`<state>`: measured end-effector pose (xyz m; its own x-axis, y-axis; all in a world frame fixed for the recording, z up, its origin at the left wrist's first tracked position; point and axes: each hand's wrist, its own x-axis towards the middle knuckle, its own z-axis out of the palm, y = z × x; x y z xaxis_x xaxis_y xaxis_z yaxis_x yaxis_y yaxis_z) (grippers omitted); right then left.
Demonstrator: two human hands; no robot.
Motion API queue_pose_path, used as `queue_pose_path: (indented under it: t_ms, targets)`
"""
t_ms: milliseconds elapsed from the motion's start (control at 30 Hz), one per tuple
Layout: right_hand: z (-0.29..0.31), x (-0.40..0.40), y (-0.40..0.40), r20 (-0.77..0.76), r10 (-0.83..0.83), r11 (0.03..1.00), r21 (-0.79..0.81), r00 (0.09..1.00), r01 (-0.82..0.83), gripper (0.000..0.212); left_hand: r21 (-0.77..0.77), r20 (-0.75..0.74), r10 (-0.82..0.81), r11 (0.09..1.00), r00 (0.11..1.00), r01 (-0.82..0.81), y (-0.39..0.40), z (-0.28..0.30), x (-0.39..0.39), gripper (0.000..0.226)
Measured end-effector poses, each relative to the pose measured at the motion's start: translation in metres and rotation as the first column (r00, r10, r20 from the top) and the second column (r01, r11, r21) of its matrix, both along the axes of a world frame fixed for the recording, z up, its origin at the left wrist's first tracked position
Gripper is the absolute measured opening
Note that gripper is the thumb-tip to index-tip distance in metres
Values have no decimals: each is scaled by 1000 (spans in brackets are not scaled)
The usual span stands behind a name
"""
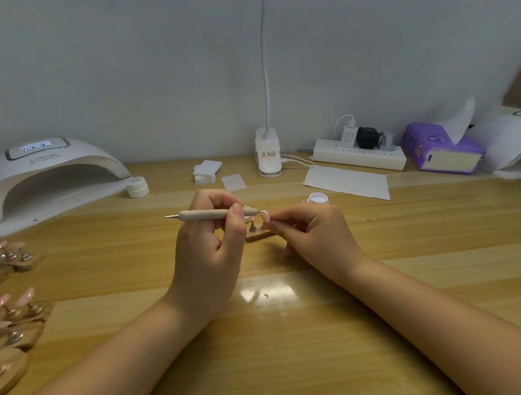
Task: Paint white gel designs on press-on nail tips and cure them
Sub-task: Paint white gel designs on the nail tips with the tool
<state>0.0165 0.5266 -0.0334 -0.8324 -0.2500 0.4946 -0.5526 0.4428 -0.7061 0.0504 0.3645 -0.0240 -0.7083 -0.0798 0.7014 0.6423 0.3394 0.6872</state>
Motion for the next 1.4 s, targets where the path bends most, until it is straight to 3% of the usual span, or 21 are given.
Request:
queue_pose_path:
  t_ms: [1400]
  targets:
    - [3,3,-2,19,-17,1000,4,1000,17,14,-71,-3,3,997,1000,-3,0,-7,-3,16]
